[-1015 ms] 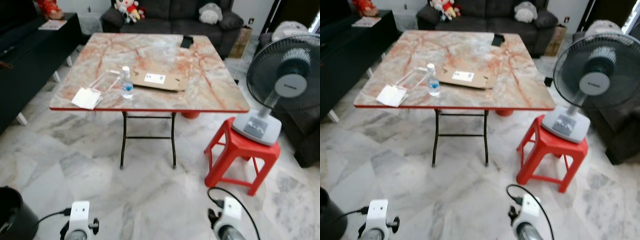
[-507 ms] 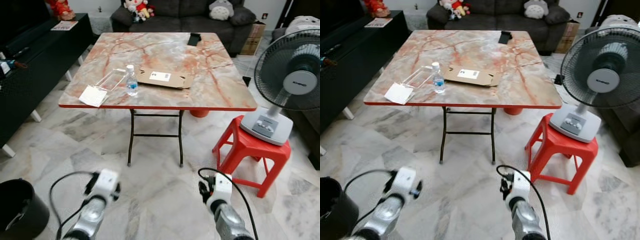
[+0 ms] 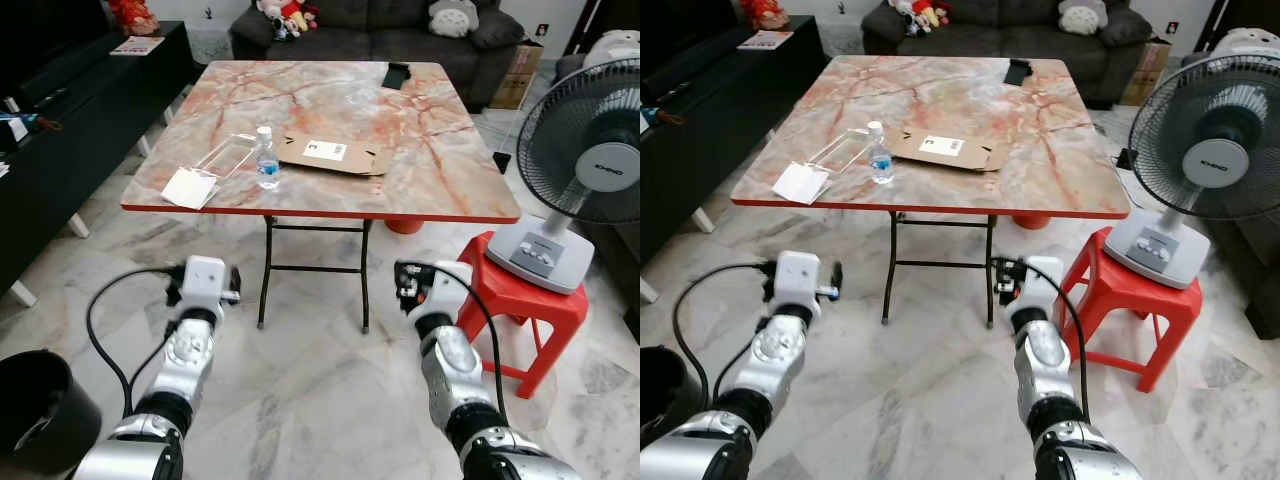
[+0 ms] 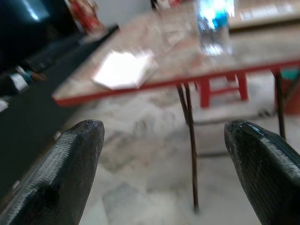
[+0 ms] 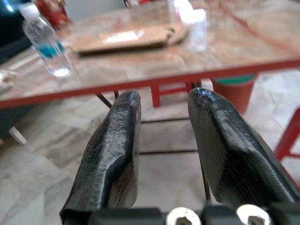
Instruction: Picking trash to rubbish bin
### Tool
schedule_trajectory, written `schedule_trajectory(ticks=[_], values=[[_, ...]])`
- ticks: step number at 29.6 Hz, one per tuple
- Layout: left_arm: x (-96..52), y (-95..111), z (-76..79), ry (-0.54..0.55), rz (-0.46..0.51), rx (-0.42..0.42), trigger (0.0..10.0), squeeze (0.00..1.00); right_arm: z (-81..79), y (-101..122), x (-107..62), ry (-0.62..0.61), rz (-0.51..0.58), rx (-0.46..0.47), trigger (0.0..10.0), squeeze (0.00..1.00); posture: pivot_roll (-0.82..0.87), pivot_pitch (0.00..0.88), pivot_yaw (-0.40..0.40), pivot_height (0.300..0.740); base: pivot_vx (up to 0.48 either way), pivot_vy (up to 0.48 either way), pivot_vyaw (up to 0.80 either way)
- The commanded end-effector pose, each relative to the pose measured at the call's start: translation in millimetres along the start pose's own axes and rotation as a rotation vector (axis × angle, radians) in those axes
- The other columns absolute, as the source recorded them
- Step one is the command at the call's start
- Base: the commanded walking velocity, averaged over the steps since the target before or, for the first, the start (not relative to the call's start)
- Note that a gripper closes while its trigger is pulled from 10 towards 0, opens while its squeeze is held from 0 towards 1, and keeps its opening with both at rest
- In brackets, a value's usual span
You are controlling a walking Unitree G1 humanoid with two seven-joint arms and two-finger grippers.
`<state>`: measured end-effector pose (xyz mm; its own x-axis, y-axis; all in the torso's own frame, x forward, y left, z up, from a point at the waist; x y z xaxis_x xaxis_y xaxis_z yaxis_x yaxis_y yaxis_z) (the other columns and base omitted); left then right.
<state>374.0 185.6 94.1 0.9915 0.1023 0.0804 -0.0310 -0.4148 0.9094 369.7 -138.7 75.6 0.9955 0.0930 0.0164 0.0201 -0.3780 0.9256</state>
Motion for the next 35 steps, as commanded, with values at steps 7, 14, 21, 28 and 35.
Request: schedule_trajectory(ticks=[7, 14, 21, 28, 35], values=[[15.5, 35.3, -10.0, 0.065, 0.115, -0.064, 10.0, 0.0, -22.9, 36.6, 15.7, 0.063, 0.153, 0.0, 10.0, 0.0, -0.03, 0.0, -0.017, 0.74, 0.0, 0.0, 0.0], [16.5, 41.5, -5.2, 0.025, 0.144, -0.05, 10.0, 0.0, -39.8, 58.1, 23.8, 0.106, 0.228, 0.005, 10.0, 0.0, -0.03, 0.0, -0.008, 0.74, 0.107, 0.0, 0.0], [17.9, 50.2, 2.0, -0.012, 0.173, -0.054, 10.0, 0.0, -43.3, 57.7, 24.5, 0.117, 0.223, 0.009, 10.0, 1.0, -0.02, 0.0, -0.005, 0.74, 0.141, 0.0, 0.0], [17.5, 51.0, 5.0, -0.02, 0.174, -0.066, 10.0, 0.0, -45.8, 57.5, 23.1, 0.127, 0.226, 0.012, 10.0, 1.0, -0.03, 0.0, -0.004, 0.74, 0.0, 0.0, 0.0], [18.9, 55.5, 6.6, -0.026, 0.184, -0.066, 10.0, 0.0, -52.7, 61.1, 25.1, 0.156, 0.228, 0.004, 10.0, 1.0, -0.03, 0.0, -0.006, 0.74, 0.0, 0.0, 0.0]])
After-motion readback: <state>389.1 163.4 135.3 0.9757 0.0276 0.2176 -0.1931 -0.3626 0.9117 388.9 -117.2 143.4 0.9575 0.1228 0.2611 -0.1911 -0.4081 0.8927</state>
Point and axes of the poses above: a point about 5 cm out from each wrist's last joint towards the gripper, its own x axis pointing out of the wrist towards the gripper, its own y axis along the axis of the wrist's last joint, z = x × y, the point moved 3 cm from there along x, pointing out of the wrist towards the gripper, and after that the axes turned 11 degrees about x, right-handed, at the moved point
